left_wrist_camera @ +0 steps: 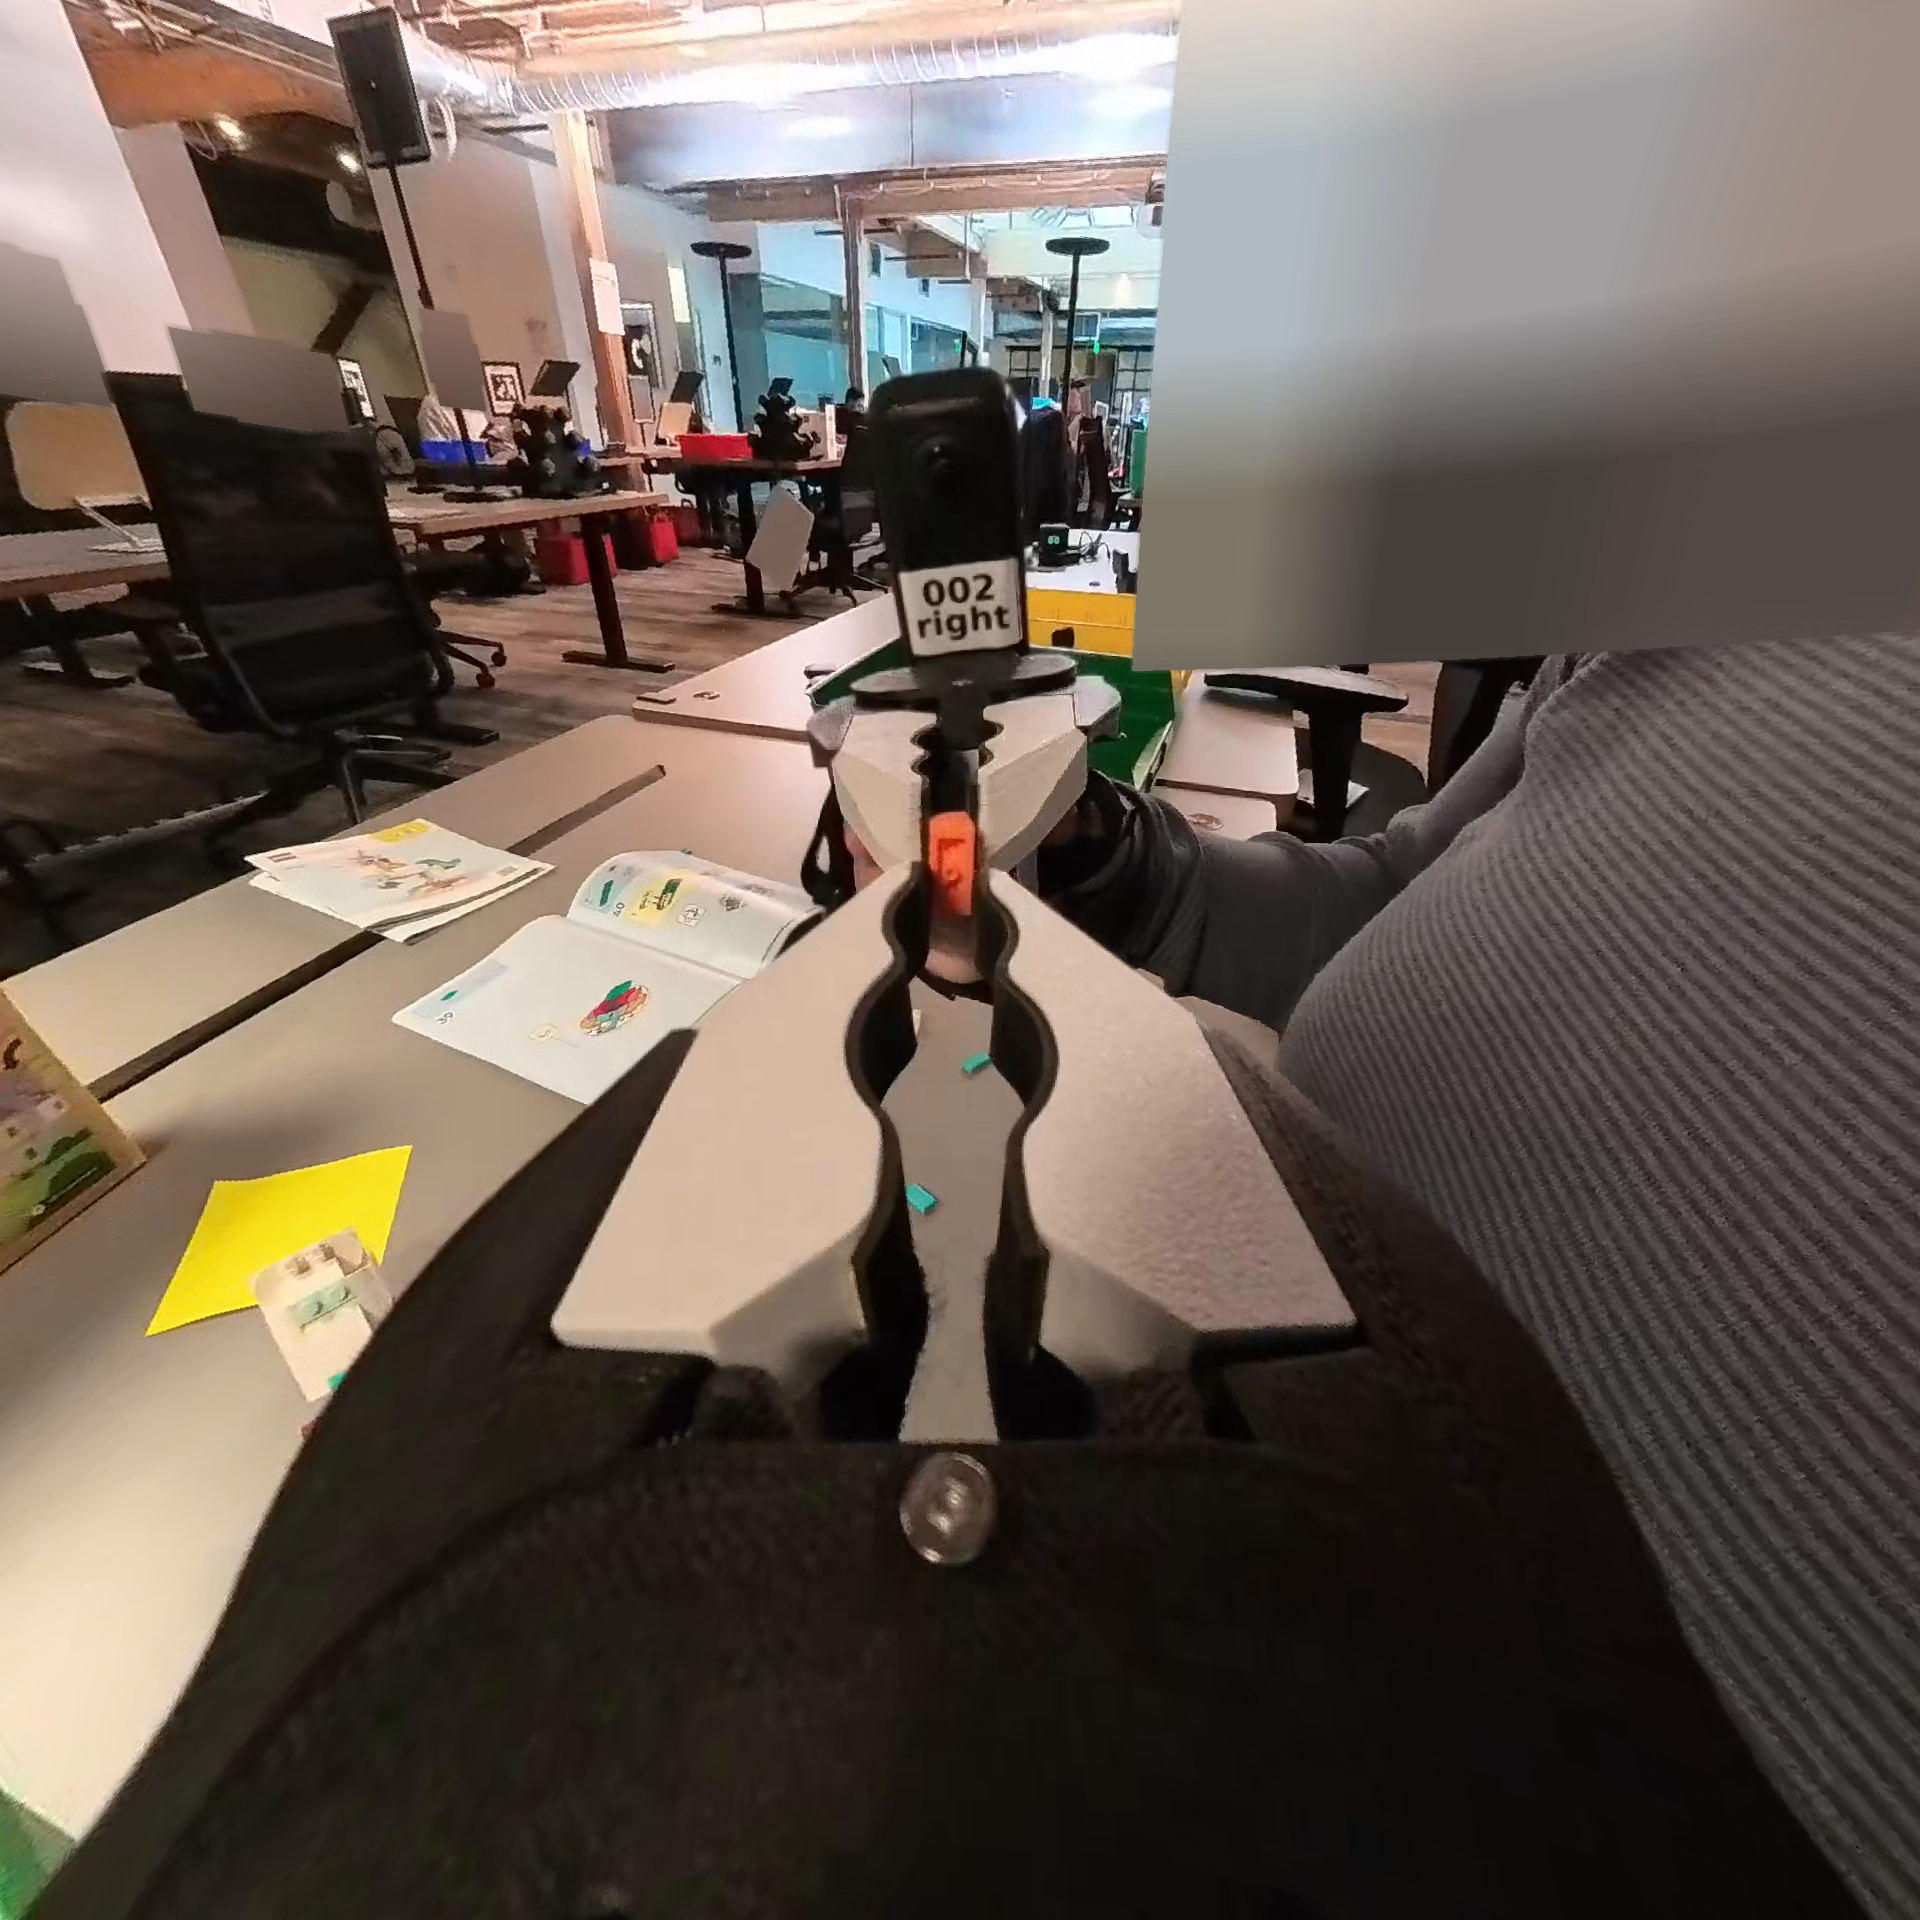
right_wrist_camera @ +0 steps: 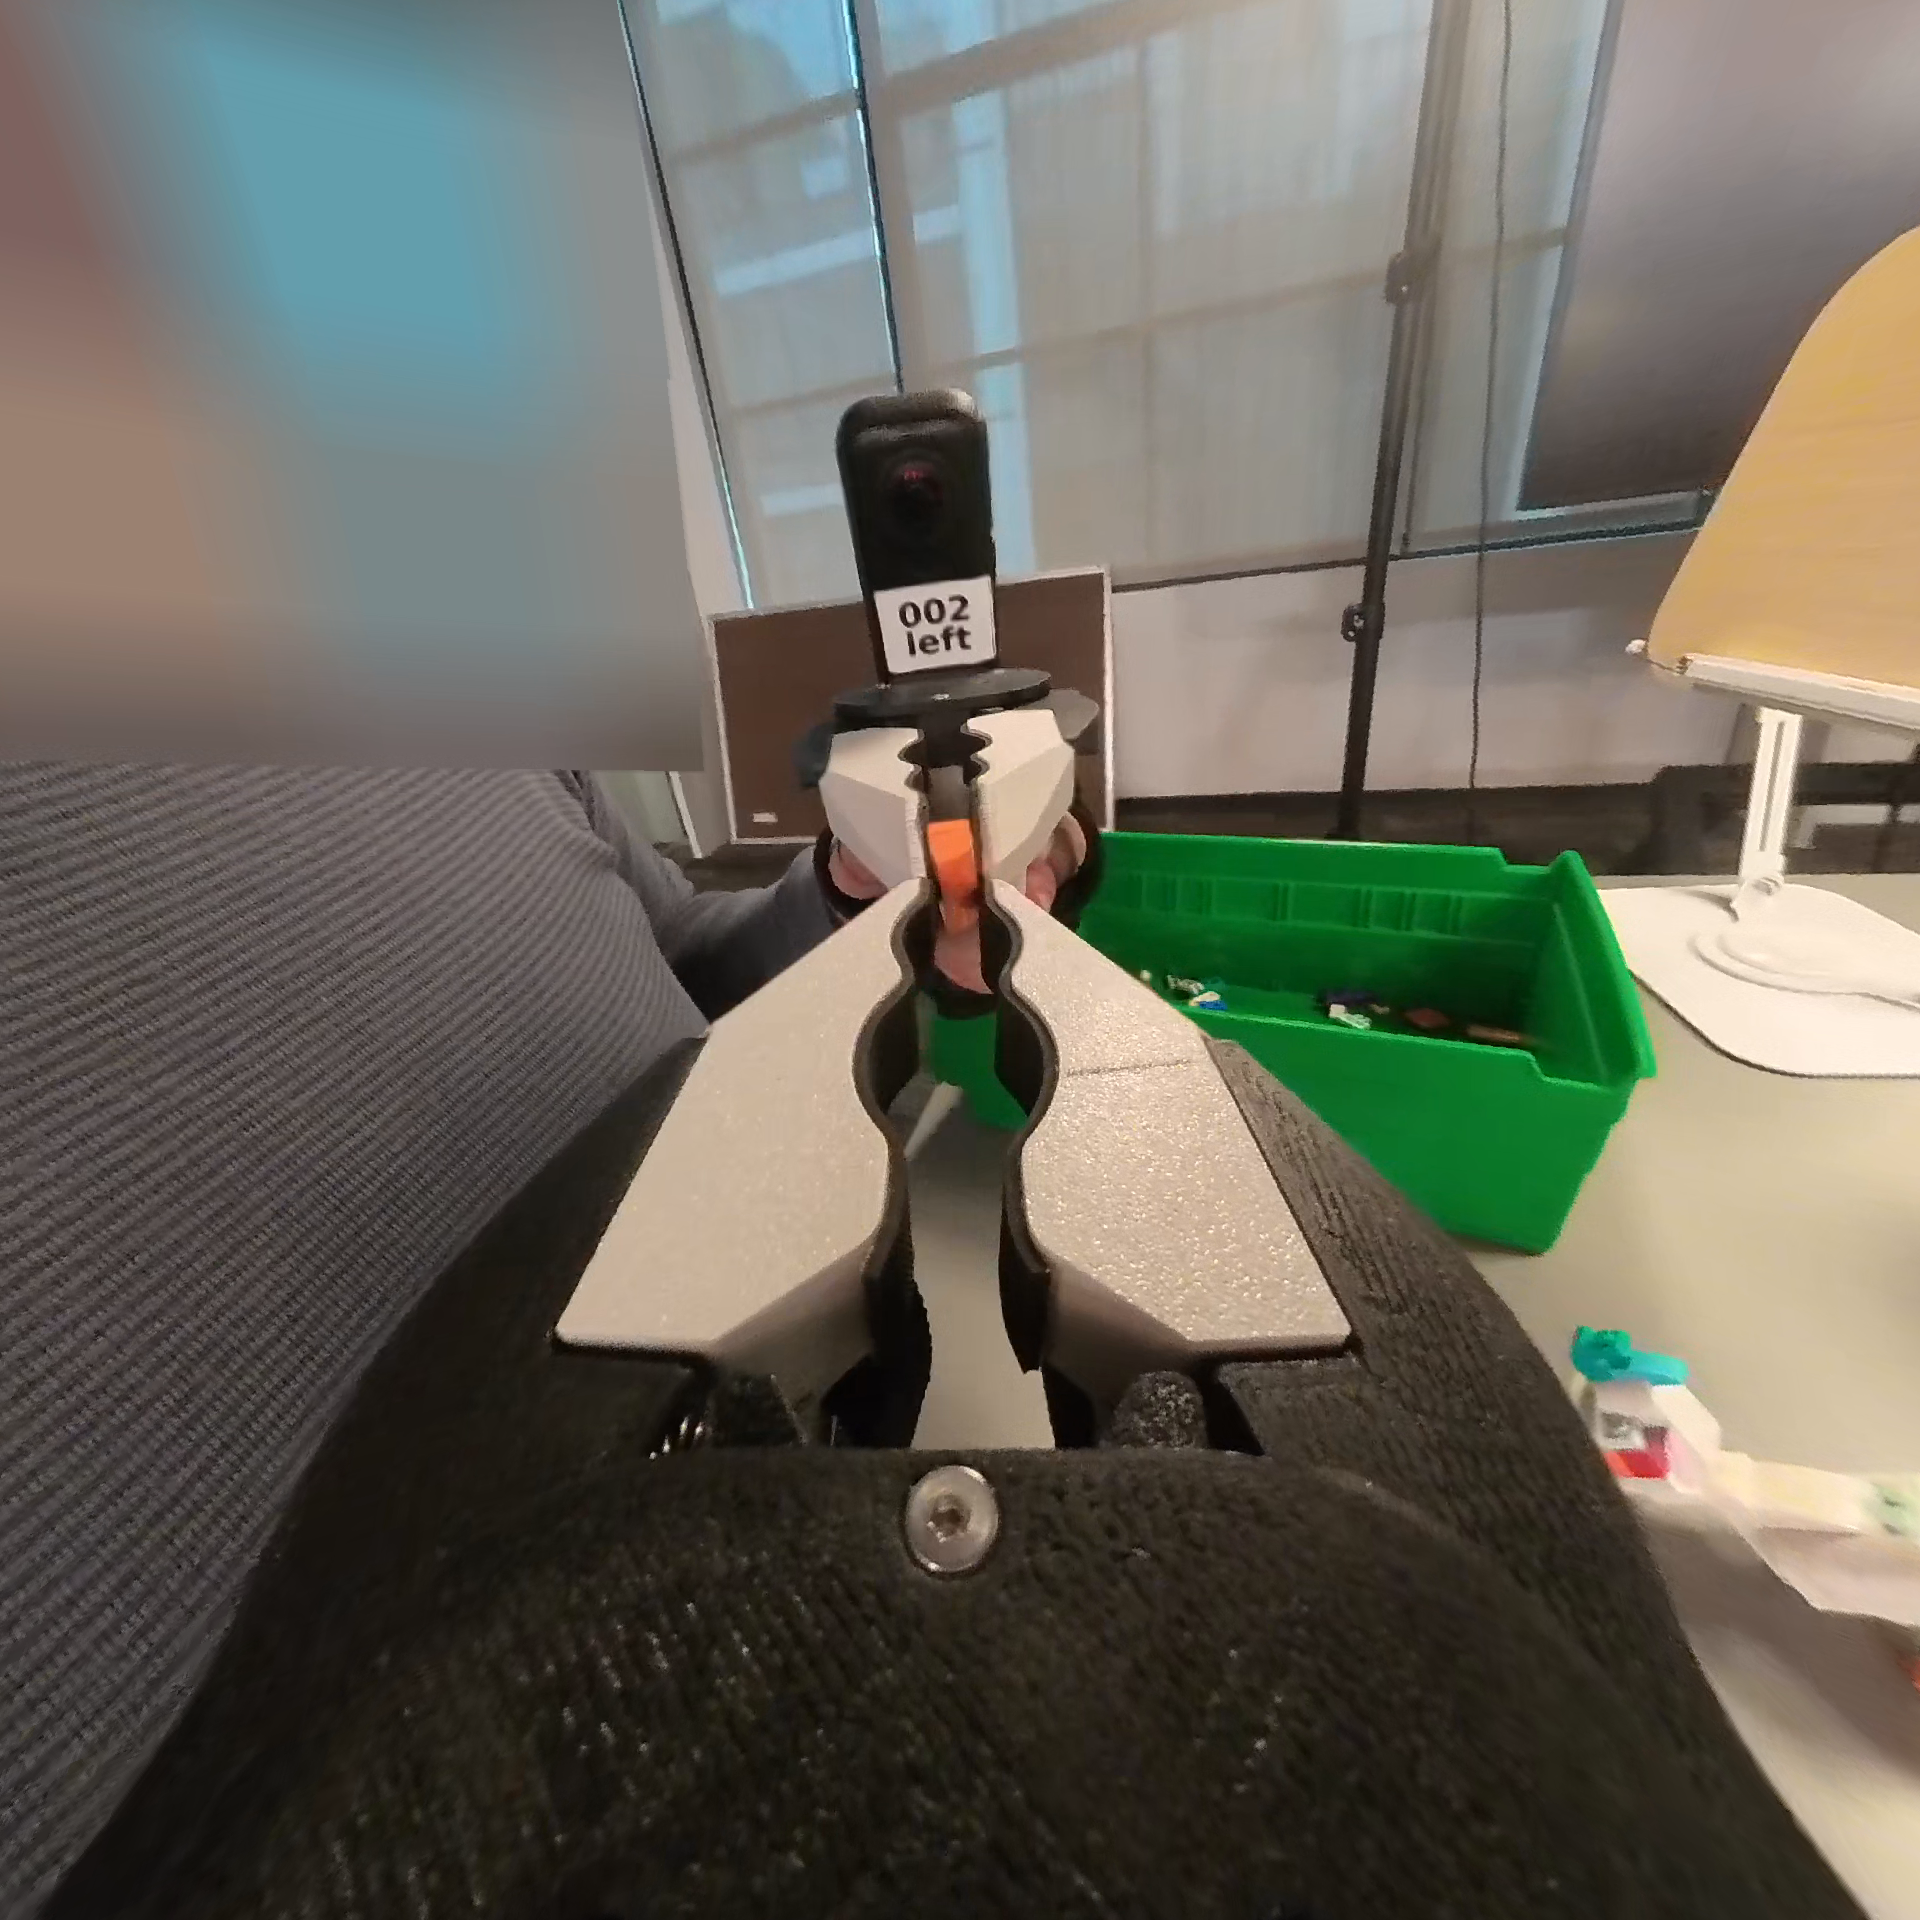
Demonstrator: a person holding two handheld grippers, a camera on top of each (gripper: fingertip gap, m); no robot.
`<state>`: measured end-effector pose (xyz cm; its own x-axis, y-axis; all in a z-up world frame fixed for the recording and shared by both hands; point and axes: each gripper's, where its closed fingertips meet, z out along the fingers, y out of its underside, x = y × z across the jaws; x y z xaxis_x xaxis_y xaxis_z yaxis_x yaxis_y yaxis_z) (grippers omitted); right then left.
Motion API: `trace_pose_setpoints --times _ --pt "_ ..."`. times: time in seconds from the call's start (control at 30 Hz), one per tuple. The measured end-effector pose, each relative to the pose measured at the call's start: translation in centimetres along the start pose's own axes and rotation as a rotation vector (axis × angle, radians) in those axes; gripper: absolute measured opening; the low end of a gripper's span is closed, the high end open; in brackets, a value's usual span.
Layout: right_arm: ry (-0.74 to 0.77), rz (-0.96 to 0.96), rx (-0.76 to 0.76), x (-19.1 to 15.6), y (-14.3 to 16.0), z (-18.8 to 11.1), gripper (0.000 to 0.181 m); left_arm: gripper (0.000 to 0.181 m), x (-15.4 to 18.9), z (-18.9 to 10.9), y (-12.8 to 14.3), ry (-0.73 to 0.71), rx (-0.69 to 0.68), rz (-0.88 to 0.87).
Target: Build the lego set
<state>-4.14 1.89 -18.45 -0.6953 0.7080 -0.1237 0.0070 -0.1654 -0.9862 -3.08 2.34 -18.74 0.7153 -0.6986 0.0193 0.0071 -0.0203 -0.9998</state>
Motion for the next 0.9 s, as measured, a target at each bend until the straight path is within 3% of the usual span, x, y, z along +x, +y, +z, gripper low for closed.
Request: trace_pose_setpoints --times 0.37,0.47,0.57,0.7,0.8,0.9 --pt "0.011 -0.033 -0.001 0.1 0.2 -0.9 0.003 0.006 0.1 -0.1 0.2 0.047 0.004 -0.059" --pt "0.074 -0.037 -0.005 1.2 0.0 -2.6 0.003 0.006 -1.6 -1.2 0.8 -0.051 -0.034 -0.07" --pt "0.187 -0.076 -0.109 3.1 1.1 -3.5 0.003 0.006 -3.2 -1.0 4.5 -0.199 -0.262 -0.086" --pt "0.276 -0.104 -0.271 7.0 2.0 -3.2 0.003 0.006 -3.9 0.6 12.4 -0.312 -0.586 -0.195" --pt "0.267 -0.1 -0.378 10.3 2.2 -1.3 0.003 0.007 -4.5 1.5 18.9 -0.397 -0.823 -0.137" --pt "0.195 -0.121 -0.558 13.6 2.9 2.4 0.003 0.007 -4.2 3.5 22.1 -0.391 -0.872 -0.102"
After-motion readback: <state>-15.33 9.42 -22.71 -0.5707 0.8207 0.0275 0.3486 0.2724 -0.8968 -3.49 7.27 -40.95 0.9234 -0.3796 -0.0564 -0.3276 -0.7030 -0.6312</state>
